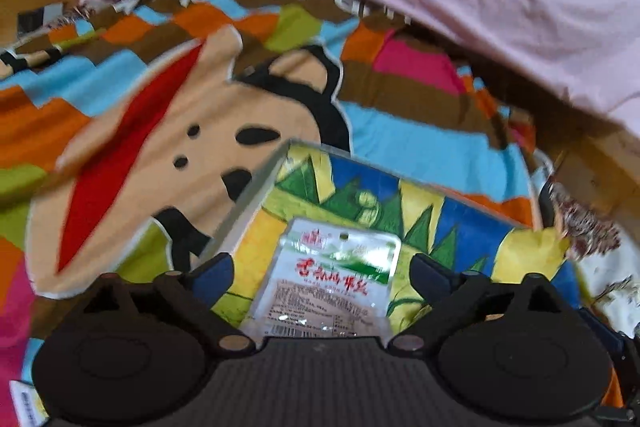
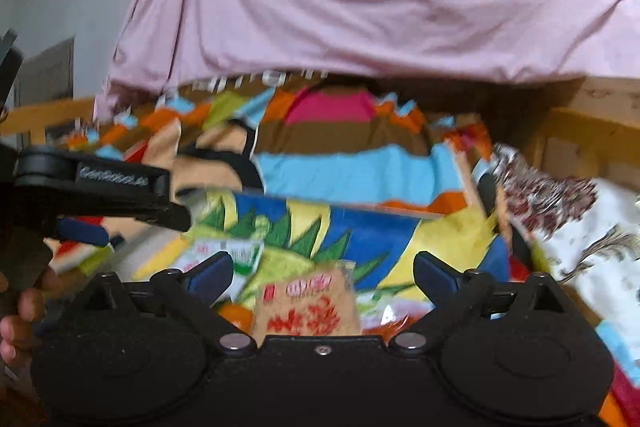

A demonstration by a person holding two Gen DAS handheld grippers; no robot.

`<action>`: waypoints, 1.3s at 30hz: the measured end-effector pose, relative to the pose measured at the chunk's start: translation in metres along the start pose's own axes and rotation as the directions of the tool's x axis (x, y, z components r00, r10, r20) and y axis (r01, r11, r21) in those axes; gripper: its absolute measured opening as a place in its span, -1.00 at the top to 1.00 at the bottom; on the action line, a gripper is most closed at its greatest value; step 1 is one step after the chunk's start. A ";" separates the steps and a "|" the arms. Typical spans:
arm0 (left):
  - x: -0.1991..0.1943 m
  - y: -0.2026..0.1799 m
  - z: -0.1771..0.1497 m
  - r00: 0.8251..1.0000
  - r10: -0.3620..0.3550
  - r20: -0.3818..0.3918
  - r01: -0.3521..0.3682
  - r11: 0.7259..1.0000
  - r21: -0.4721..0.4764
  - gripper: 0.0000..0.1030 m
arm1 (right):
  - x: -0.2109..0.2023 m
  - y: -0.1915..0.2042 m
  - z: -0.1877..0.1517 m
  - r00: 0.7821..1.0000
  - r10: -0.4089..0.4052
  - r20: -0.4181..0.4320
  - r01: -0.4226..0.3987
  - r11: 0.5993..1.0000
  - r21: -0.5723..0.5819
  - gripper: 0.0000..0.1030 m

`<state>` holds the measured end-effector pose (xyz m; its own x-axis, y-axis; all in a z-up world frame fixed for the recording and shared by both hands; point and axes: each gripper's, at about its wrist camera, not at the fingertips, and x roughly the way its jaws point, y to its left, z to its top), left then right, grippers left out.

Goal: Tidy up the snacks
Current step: 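Carry both packets over the tin box and open both tools to drop them, then move both tools back from the tin box to the snack pile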

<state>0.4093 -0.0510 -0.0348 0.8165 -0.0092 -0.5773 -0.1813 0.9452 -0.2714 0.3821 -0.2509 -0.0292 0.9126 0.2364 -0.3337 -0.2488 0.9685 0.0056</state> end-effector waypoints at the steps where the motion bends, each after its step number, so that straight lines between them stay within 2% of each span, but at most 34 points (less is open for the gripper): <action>1: -0.008 0.000 0.002 1.000 -0.004 0.018 0.004 1.000 -0.002 -0.93 | -0.007 -0.002 0.004 1.000 -0.007 0.012 0.007 1.000 0.008 -0.89; 3: -0.024 -0.001 0.006 0.999 -0.014 0.050 0.014 1.000 -0.003 -0.96 | -0.025 -0.004 0.010 0.999 -0.022 0.043 0.021 1.000 0.022 -0.98; 9: -0.080 0.007 0.008 0.987 -0.053 0.154 0.057 0.998 -0.017 -0.99 | -0.079 0.001 0.027 0.992 -0.049 0.118 0.046 0.999 0.021 -0.99; 13: -0.123 0.017 0.002 0.963 -0.087 0.255 0.094 0.995 -0.016 -0.99 | -0.116 0.008 0.036 0.984 -0.055 0.168 0.053 0.998 0.016 -0.99; 18: -0.167 0.026 -0.009 0.939 -0.090 0.333 0.084 0.996 0.033 -0.99 | -0.158 0.020 0.040 0.977 -0.051 0.206 0.044 0.998 0.039 -0.99; 27: -0.224 0.050 -0.036 0.930 -0.079 0.358 0.067 0.997 0.045 -0.99 | -0.222 0.051 0.015 0.970 -0.067 0.234 0.067 0.998 0.006 -0.99; 34: -0.252 0.080 -0.063 0.938 -0.063 0.340 0.051 0.998 0.044 -0.99 | -0.256 0.072 -0.012 0.967 -0.088 0.237 0.090 0.996 0.003 -0.99; 39: -0.262 0.102 -0.083 0.950 -0.050 0.307 0.040 0.998 0.038 -0.99 | -0.268 0.084 -0.026 0.973 -0.104 0.205 0.101 0.995 0.026 -0.99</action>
<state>0.1314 0.0208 0.0244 0.9535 0.0443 -0.2982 -0.1273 0.9558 -0.2651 0.1079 -0.2349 0.0358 0.9805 0.1449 -0.1325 -0.1467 0.9892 -0.0038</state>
